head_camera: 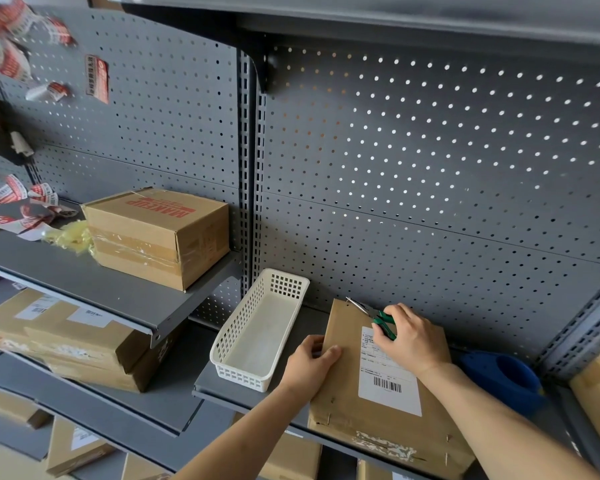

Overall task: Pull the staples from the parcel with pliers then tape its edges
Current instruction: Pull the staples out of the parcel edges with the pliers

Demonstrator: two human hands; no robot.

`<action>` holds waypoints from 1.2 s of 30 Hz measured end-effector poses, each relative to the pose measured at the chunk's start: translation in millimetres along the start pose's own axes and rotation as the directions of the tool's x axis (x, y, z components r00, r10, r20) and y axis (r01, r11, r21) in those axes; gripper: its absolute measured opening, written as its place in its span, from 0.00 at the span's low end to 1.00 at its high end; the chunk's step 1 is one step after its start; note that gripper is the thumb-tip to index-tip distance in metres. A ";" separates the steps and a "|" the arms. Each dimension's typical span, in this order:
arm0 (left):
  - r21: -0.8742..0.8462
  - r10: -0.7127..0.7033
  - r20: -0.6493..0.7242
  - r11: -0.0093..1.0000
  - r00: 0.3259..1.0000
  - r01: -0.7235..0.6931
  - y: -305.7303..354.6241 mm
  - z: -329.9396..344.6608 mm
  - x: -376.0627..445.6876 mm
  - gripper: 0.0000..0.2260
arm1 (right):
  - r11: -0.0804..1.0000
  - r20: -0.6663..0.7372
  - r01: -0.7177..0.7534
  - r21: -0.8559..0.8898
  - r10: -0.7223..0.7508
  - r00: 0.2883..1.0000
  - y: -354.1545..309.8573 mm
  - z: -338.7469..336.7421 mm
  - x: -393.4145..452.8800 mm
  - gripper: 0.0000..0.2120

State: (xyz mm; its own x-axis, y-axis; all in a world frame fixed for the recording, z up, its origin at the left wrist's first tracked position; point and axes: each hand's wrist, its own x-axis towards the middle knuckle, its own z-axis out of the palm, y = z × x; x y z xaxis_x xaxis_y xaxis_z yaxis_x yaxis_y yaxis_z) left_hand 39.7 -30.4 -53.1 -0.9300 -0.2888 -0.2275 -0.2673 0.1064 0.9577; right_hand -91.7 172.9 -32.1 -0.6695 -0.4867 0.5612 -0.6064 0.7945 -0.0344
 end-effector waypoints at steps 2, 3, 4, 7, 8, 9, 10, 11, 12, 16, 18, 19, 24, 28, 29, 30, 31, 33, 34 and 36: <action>-0.007 -0.009 -0.007 1.000 1.000 0.009 -0.8 0.2 0.2 0.22 | 0.998 0.016 -0.052 0.032 0.051 0.999 2.7 1.1 -1.7 0.16; -0.011 -0.013 -0.007 1.000 1.000 0.012 -1.0 0.3 0.3 0.21 | 0.996 0.028 -0.078 0.037 0.077 0.997 4.1 1.7 -2.3 0.17; -0.014 -0.016 -0.006 1.000 1.000 0.016 -1.6 0.3 0.7 0.21 | 0.995 0.037 -0.095 0.039 0.094 0.995 5.2 2.9 -2.4 0.19; -0.033 -0.011 -0.017 0.999 1.000 0.011 -5.0 0.6 2.7 0.20 | 0.993 0.033 -0.104 0.051 0.103 0.994 8.2 7.9 -2.6 0.20; -0.044 -0.013 -0.020 0.999 1.000 0.012 -6.7 1.2 3.9 0.20 | 0.992 0.028 -0.108 0.063 0.106 0.994 8.7 8.5 -2.3 0.19; -0.057 -0.019 -0.020 0.998 1.000 0.018 -8.7 1.8 5.1 0.20 | 0.991 0.023 -0.114 0.073 0.112 0.993 9.9 10.0 -2.5 0.19; -0.070 -0.027 -0.018 0.997 0.999 0.025 -10.9 2.5 6.1 0.20 | 0.989 0.020 -0.121 0.081 0.120 0.993 10.8 11.4 -3.1 0.19; -0.081 -0.033 -0.016 0.996 0.999 0.031 -12.4 2.9 6.9 0.20 | 0.988 0.019 -0.130 0.088 0.128 0.992 11.5 12.1 -3.5 0.19; -0.094 -0.038 -0.012 0.995 0.999 0.037 -13.4 3.1 7.2 0.20 | 0.986 0.021 -0.137 0.099 0.135 0.991 12.1 12.5 -3.6 0.19; -0.153 -0.043 0.007 0.987 0.999 0.043 -14.9 3.0 6.9 0.23 | 0.978 0.016 -0.141 0.157 0.140 0.990 12.2 12.2 -3.3 0.18; -0.181 -0.040 0.017 0.983 0.999 0.042 -15.5 2.7 5.6 0.25 | 0.971 0.017 -0.150 0.185 0.150 0.989 11.6 10.5 -2.6 0.15; -0.202 -0.039 0.030 0.978 0.999 0.044 -15.8 2.4 4.3 0.23 | 0.969 0.026 -0.160 0.187 0.158 0.987 11.3 10.1 -2.3 0.14; -0.320 -0.024 0.085 0.946 0.996 0.050 -19.7 -2.0 -3.5 0.19 | 0.954 0.076 -0.206 0.218 0.194 0.978 8.8 6.3 -0.8 0.13; -0.369 0.012 0.091 0.929 0.996 0.022 -22.9 -3.9 -8.4 0.21 | 0.947 0.086 -0.234 0.221 0.220 0.972 6.8 1.4 -0.4 0.12; -0.378 0.015 0.087 0.926 0.996 0.019 -23.2 -4.2 -9.2 0.20 | 0.943 0.092 -0.243 0.225 0.228 0.969 6.0 0.0 0.0 0.12; -0.382 0.015 0.084 0.924 0.996 0.018 -23.1 -4.2 -9.7 0.18 | 0.940 0.100 -0.252 0.231 0.235 0.967 5.7 -1.2 0.4 0.11; -0.384 0.013 0.084 0.923 0.996 0.020 -22.5 -4.1 -9.9 0.17 | 0.936 0.110 -0.259 0.239 0.239 0.965 5.4 -2.2 1.2 0.11; -0.378 0.015 0.085 0.926 0.996 0.018 -22.0 -3.9 -10.3 0.18 | 0.926 0.131 -0.266 0.269 0.239 0.962 4.9 -2.0 4.2 0.10; -0.374 0.017 0.083 0.927 0.996 0.016 -21.8 -3.8 -10.0 0.19 | 0.917 0.137 -0.268 0.295 0.237 0.962 4.7 -1.2 6.4 0.10; -0.371 0.021 0.072 0.928 0.997 0.007 -21.1 -3.2 -9.7 0.21 | 0.899 0.146 -0.261 0.351 0.223 0.964 3.5 1.8 12.7 0.09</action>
State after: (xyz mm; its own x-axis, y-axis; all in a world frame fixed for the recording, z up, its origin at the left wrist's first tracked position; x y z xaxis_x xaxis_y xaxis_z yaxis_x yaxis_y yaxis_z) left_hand 55.2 -32.9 -70.5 -0.9510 -0.2174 -0.2197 -0.1614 -0.2568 0.9529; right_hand -103.1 168.9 -26.7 -0.8432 -0.3448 0.4124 -0.5209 0.7137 -0.4682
